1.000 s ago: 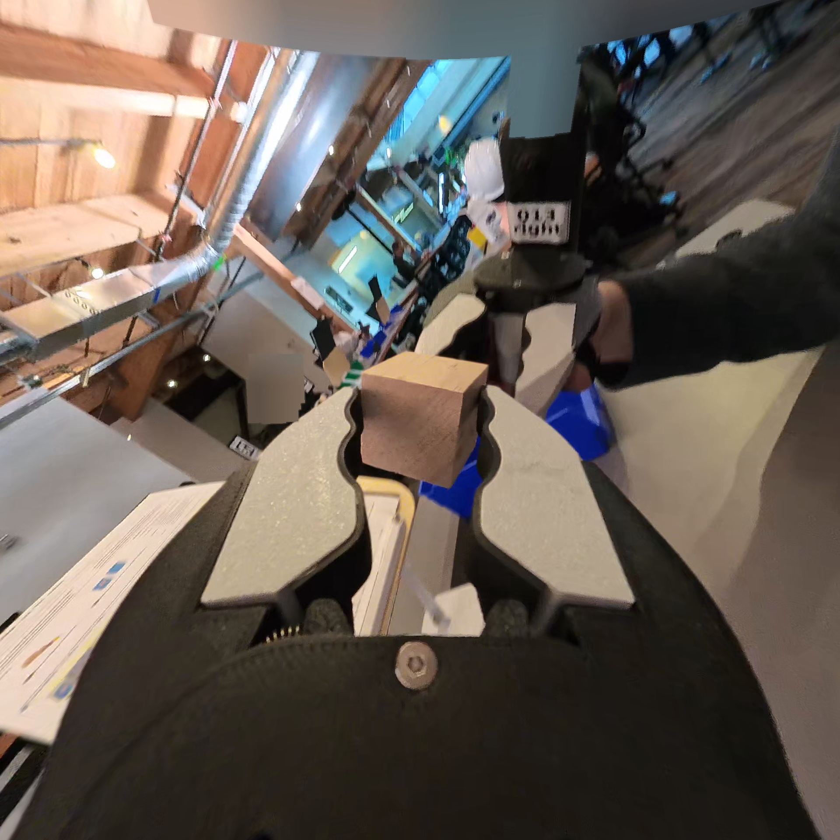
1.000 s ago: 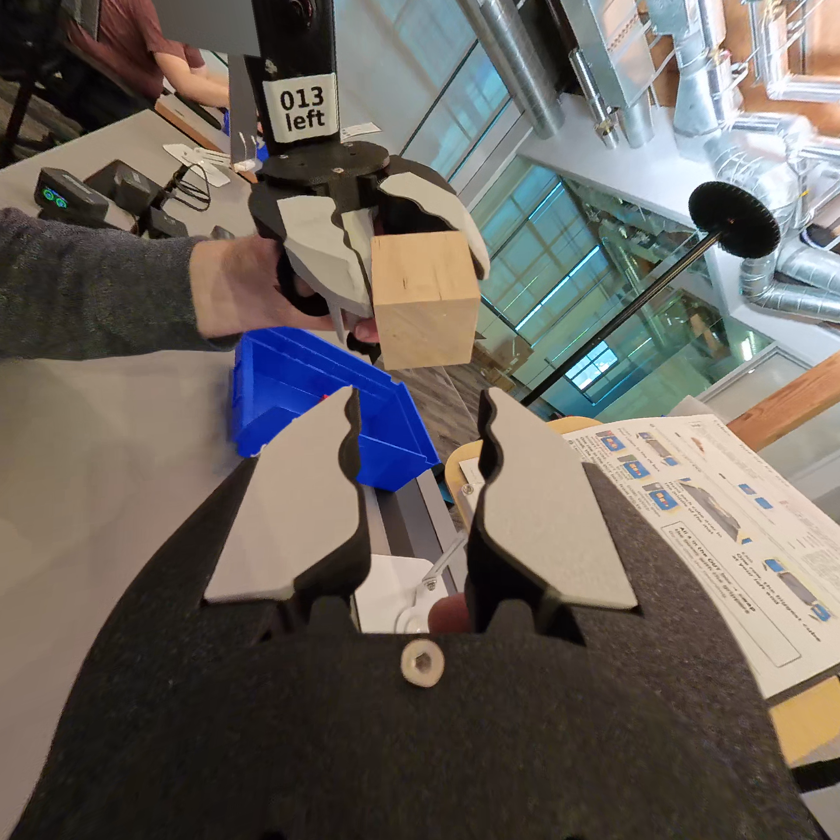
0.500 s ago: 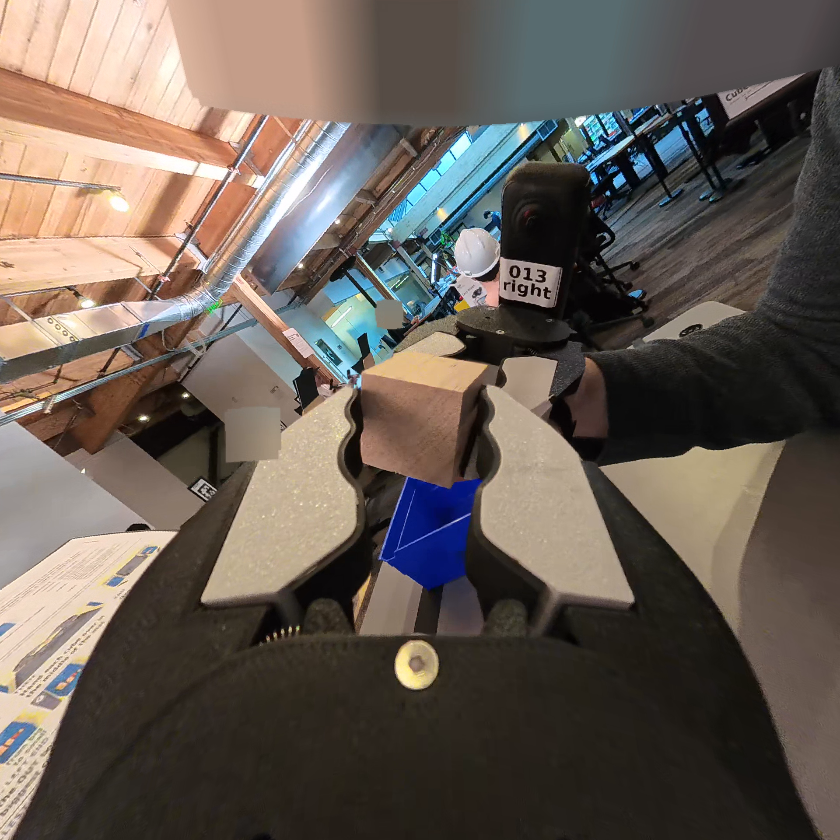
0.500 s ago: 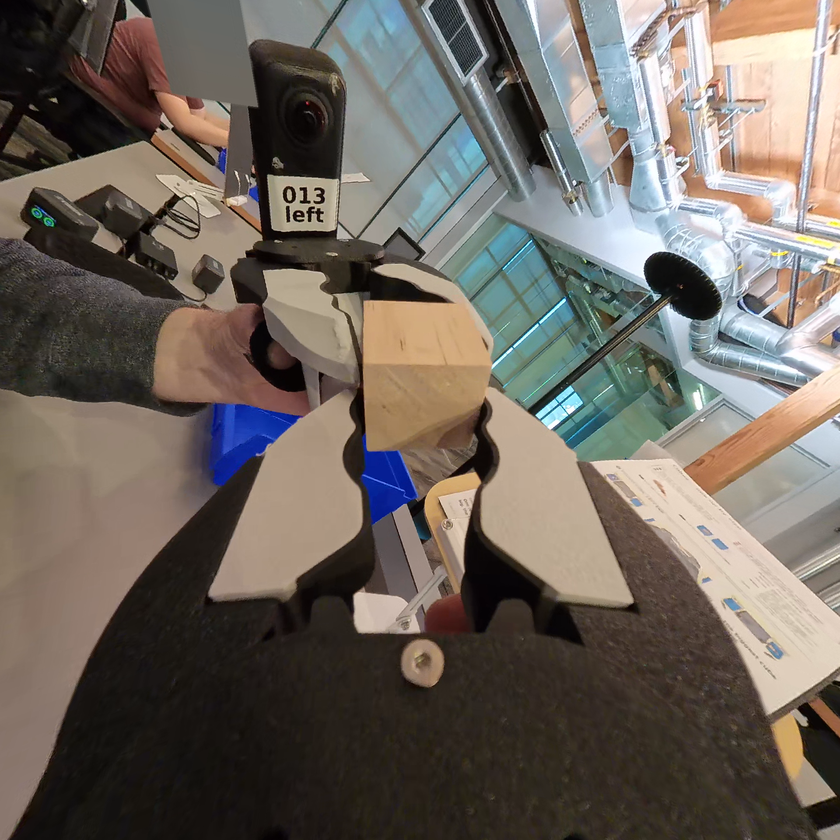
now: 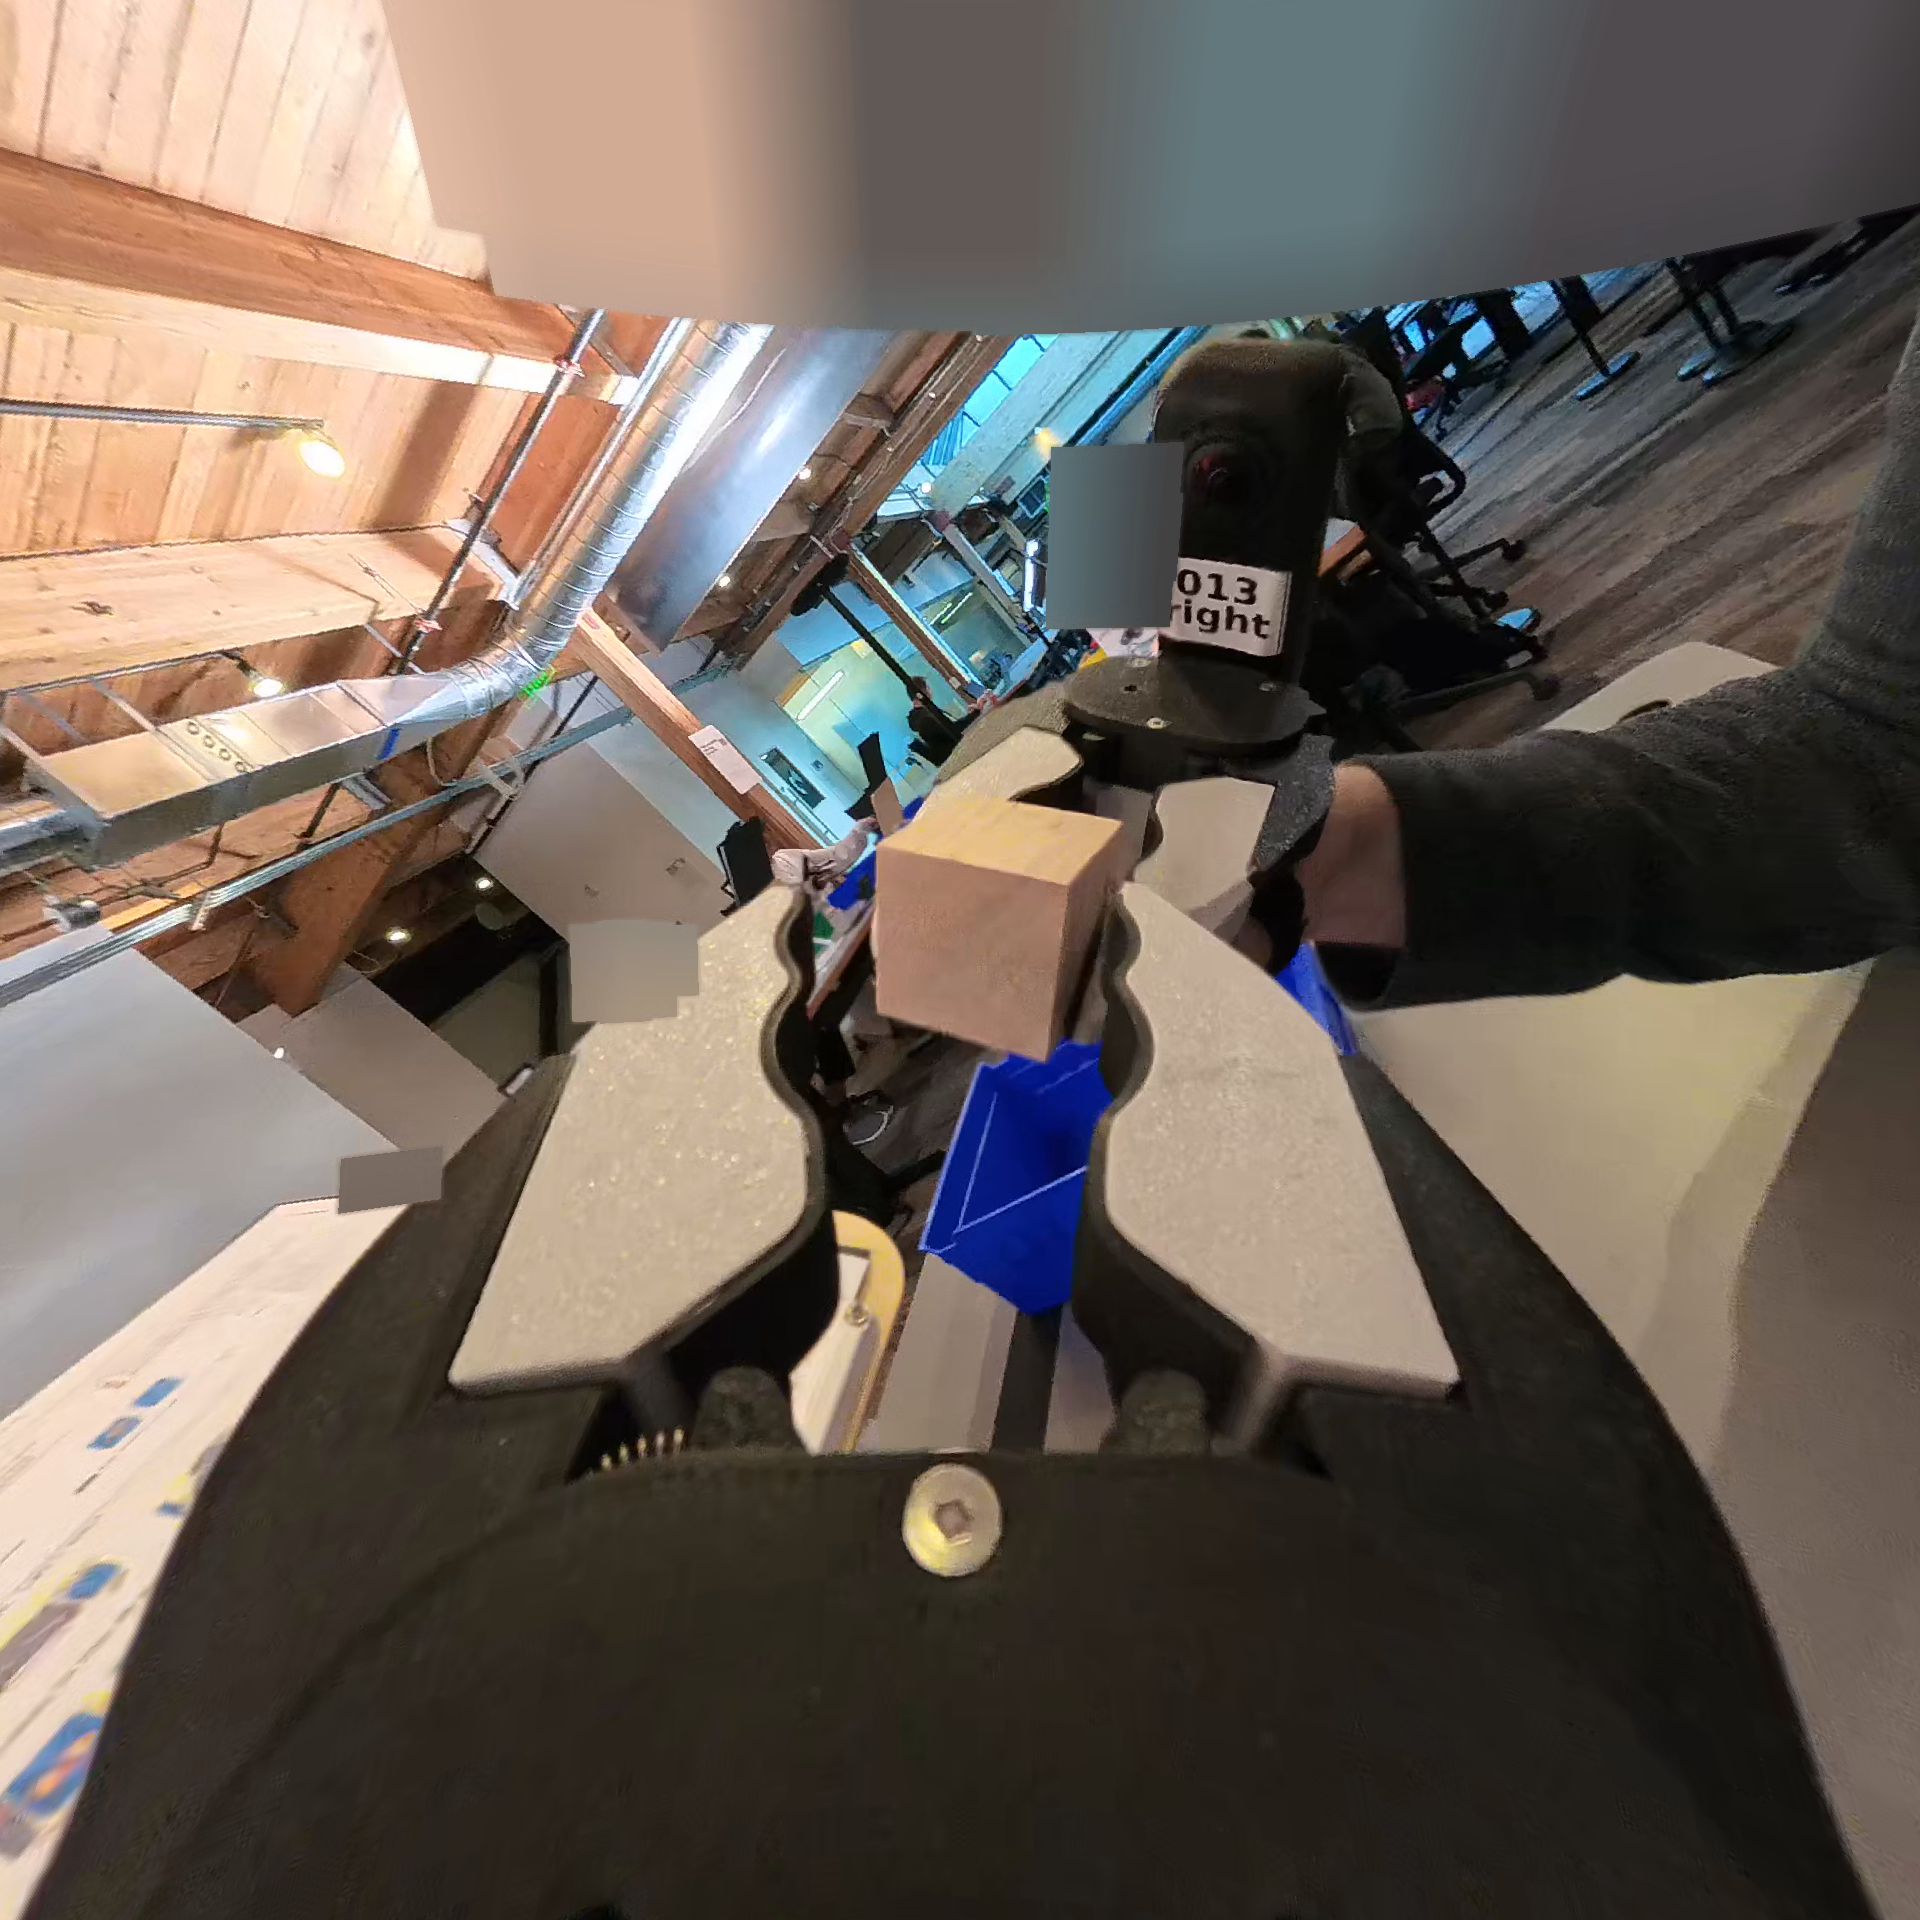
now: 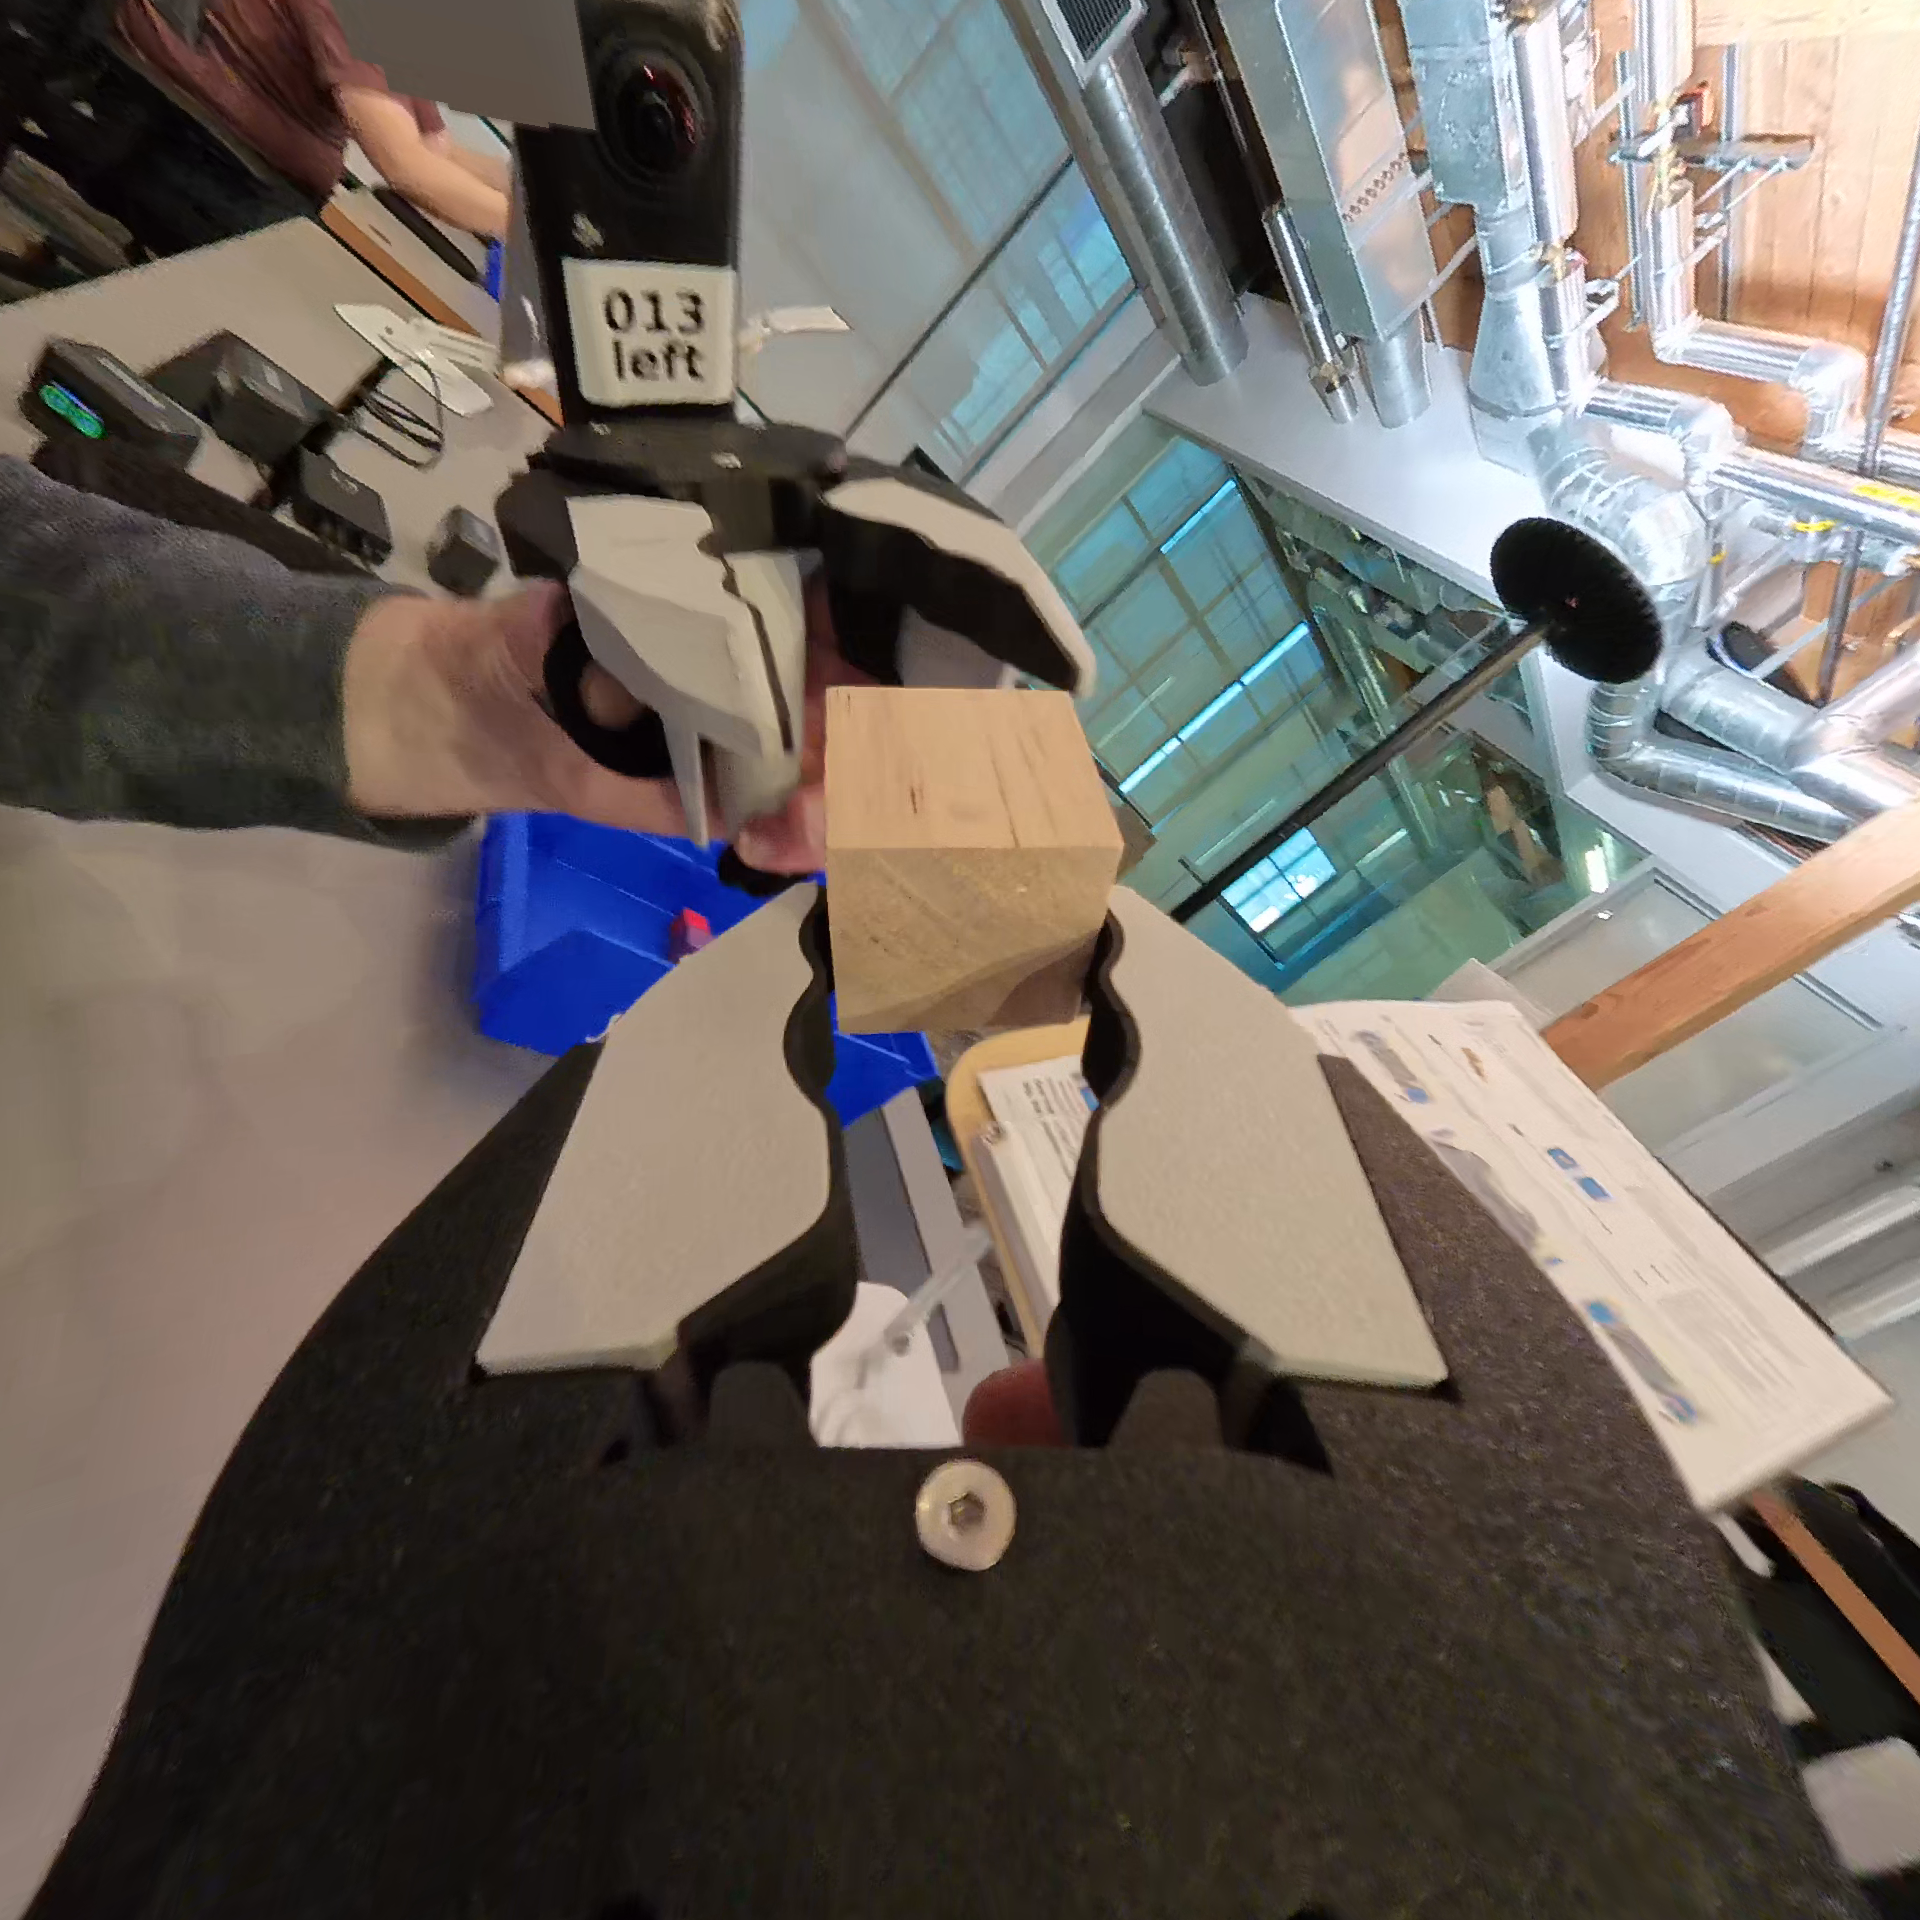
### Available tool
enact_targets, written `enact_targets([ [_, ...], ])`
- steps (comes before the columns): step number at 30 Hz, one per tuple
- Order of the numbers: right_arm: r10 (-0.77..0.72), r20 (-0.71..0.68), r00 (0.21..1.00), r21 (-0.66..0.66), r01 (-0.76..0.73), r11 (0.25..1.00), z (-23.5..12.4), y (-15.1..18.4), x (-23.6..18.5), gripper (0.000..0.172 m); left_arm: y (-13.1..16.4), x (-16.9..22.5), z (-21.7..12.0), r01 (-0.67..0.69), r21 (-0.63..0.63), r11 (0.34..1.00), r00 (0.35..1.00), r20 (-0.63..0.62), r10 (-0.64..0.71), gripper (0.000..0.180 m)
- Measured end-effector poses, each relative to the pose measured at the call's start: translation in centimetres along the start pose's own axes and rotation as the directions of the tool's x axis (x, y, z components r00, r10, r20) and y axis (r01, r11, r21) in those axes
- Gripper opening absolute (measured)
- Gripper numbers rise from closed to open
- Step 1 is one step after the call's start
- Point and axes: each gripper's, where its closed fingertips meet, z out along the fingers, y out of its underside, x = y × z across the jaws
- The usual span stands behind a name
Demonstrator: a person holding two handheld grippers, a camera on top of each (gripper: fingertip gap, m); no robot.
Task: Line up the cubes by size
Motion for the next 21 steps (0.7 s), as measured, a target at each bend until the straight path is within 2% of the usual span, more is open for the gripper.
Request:
enact_targets([
  [2, -0.020, -0.039, 0.999, -0.038, 0.019, 0.999, -1.5, 0.3, 1.6, 0.045, -0.5, -0.6, -0.7, -0.037, -0.016, 0.999, 0.999, 0.026, 0.038, 0.041],
  [6, -0.061, -0.082, 0.995, -0.178, 0.046, 0.983, -6.5, 2.4, 4.5, 0.045, -1.7, -2.1, -2.1, -0.079, -0.057, 0.995, 0.993, 0.086, 0.084, 0.000],
  [9, -0.097, -0.096, 0.991, -0.352, 0.058, 0.934, -11.1, 6.1, 6.5, 0.045, -2.6, -2.5, -2.1, -0.062, -0.065, 0.996, 0.993, 0.098, 0.069, 0.000],
  [12, -0.109, -0.046, 0.993, -0.572, 0.063, 0.818, -15.6, 12.0, 7.2, 0.045, -2.3, -2.1, -1.4, -0.105, -0.130, 0.986, 0.990, 0.083, 0.116, 0.000],
  [15, -0.094, 0.027, 0.995, -0.740, 0.083, 0.667, -19.0, 17.5, 7.2, 0.045, -1.7, -1.7, -0.2, -0.160, -0.198, 0.967, 0.982, 0.069, 0.176, 0.000],
  [17, -0.064, 0.053, 0.997, -0.813, 0.081, 0.576, -20.7, 20.3, 7.1, 0.045, -1.9, -1.2, 0.8, -0.178, -0.201, 0.963, 0.980, 0.053, 0.192, 0.000],
  [21, 0.102, 0.094, 0.990, -0.888, 0.038, 0.458, -23.6, 24.9, 5.2, 0.045, -1.7, -1.2, 1.8, -0.179, -0.224, 0.958, 0.980, 0.041, 0.193, 0.000],
])
